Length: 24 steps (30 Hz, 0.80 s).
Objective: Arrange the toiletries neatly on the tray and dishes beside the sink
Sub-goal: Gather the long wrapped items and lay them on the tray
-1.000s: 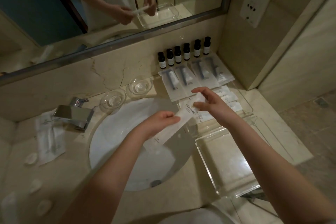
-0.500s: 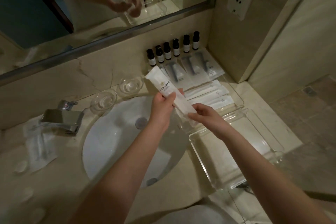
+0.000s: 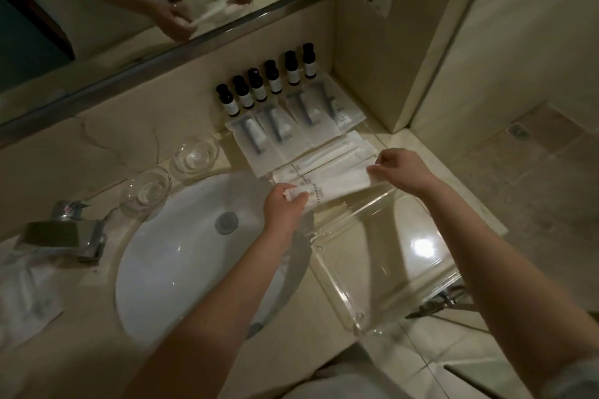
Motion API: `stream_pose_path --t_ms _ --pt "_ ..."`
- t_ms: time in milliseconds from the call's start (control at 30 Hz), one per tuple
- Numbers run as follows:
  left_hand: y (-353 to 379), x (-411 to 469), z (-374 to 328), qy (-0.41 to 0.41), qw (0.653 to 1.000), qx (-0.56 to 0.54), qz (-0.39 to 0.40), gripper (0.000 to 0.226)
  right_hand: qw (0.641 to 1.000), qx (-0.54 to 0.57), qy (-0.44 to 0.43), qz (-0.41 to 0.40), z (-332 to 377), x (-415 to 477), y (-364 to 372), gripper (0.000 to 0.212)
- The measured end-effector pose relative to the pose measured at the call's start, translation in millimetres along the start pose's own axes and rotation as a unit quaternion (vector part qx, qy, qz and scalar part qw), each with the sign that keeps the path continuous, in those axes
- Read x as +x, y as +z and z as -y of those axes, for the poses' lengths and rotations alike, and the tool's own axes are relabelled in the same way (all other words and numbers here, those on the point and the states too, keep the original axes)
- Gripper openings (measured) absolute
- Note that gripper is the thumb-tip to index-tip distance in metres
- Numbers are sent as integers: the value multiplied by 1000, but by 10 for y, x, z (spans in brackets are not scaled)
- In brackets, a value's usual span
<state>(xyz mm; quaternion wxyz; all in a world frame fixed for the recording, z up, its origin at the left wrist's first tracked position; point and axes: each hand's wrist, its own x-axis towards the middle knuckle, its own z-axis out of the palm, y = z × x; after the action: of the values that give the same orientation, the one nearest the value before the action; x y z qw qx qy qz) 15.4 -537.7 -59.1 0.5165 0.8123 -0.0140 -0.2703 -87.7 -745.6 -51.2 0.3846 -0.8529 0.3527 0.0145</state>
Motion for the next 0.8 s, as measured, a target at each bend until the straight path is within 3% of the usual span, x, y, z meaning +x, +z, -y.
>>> stream_pose_path --t_ms 100,167,333,467,600,667,800 --pt "89 51 140 26 969 233 74 13 991 -130 -11 30 -43 228 3 18" --pt "77 16 189 40 942 317 99 17 979 -200 -25 43 -18 270 74 16" --pt "124 70 179 131 839 522 74 35 937 -339 -74 37 -20 392 207 11" --pt "122 40 219 181 803 564 67 34 923 -371 -101 -3 -25 420 257 21" --pt "86 36 278 215 790 570 69 30 953 -258 -146 -62 -17 283 326 27" --pt "83 45 309 227 786 570 79 30 960 -210 -179 -49 -33 160 396 25" --pt "106 56 314 224 798 550 102 31 948 -268 -170 11 -77 41 530 22"
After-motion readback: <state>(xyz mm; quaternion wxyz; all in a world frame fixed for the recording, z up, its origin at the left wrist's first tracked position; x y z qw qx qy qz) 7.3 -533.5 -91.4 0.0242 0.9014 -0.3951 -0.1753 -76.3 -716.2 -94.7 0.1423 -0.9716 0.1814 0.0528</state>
